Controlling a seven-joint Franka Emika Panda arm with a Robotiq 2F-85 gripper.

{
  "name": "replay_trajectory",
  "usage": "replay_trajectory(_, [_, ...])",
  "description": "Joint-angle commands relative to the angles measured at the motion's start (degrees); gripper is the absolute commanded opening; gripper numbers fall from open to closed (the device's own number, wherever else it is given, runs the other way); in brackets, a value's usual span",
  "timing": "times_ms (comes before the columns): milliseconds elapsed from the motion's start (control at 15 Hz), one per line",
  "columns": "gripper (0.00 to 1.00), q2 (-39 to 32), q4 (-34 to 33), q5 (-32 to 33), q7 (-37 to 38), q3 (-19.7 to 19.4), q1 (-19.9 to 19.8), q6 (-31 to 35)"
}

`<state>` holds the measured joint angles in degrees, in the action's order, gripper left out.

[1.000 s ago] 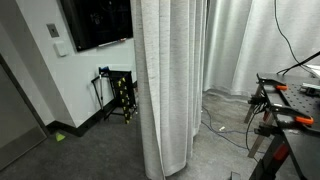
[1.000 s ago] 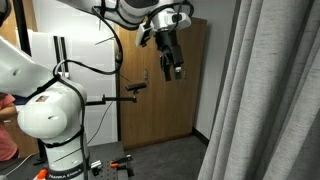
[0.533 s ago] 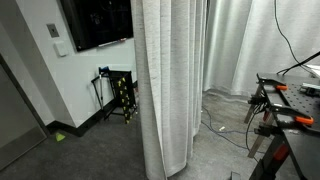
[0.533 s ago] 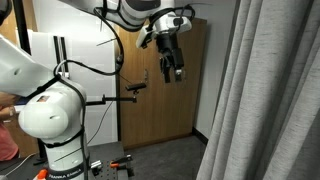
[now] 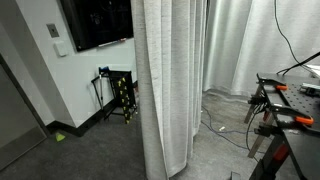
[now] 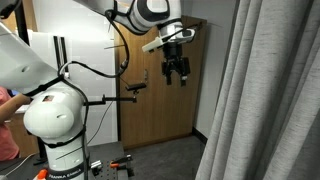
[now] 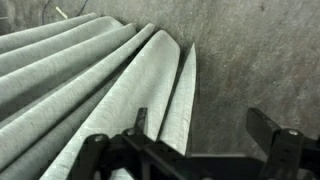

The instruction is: Close the curtain

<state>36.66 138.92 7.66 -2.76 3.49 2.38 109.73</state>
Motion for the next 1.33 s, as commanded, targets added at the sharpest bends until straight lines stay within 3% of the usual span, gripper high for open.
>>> replay_trajectory(0, [1.00, -5.7, -4.8, -3.4, -3.1, -1.1, 2.7, 3.0])
replay_trajectory(533, [1.00, -16.5, -13.2, -10.1, -2.7, -0.7, 3.4, 14.6])
replay_trajectory(1067, [1.00, -22.8, -16.4, -8.0, 2.7, 0.7, 2.3, 29.2])
replay_trajectory(1267, [1.00, -23.3, -16.2, -5.0, 9.5, 2.1, 0.8, 34.3])
